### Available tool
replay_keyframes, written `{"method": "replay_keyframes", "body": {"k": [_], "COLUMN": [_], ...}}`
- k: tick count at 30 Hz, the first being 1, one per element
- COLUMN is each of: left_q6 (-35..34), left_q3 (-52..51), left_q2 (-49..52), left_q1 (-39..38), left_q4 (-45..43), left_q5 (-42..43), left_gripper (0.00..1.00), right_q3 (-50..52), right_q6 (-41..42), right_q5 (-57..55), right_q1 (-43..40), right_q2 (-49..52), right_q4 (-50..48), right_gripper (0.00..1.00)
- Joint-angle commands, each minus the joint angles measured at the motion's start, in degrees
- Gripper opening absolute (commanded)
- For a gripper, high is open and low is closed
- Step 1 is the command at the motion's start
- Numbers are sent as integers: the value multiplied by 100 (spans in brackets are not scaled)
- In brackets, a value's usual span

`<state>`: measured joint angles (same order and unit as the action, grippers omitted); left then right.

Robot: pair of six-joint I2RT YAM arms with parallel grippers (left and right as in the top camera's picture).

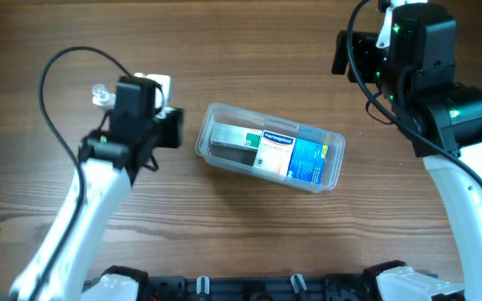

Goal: Pack container
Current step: 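Grasp the green Zam-Buk tin and carry it over the container, then lower the green tin into the container and open the left gripper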

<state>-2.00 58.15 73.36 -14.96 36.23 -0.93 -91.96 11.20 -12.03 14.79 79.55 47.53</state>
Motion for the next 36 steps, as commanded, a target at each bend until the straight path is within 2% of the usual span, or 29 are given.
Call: {"method": "replay_keyframes", "body": {"k": [1,7,12,19,27,36], "left_q6": [-15,-20,-350,-358,-374,-872], "left_q3": [129,127,127,127,127,127], "left_q2": [-551,-275,468,1141,1381,1495], "left_q1": [-890,-1908,-2192,-2662,-2697,-2400], "left_q4": [-234,-608,-1005,-1727,-1504,-1108], "left_q5": [46,-256,-264,-337,-584,-669], "left_gripper": [46,45,46,46,45,44], "right_q3": [-22,-22,-22,-22,-22,-22], "right_q6": [-68,-68,-68,-68,-68,-68], "right_q5": [70,70,70,70,70,70], "right_q1": [-20,-20,-20,-20,-20,-20], "right_q2": [-13,-13,-13,-13,-13,-13], "right_q4": [-15,-15,-15,-15,-15,-15], "right_gripper": [100,100,100,100,100,100]}}
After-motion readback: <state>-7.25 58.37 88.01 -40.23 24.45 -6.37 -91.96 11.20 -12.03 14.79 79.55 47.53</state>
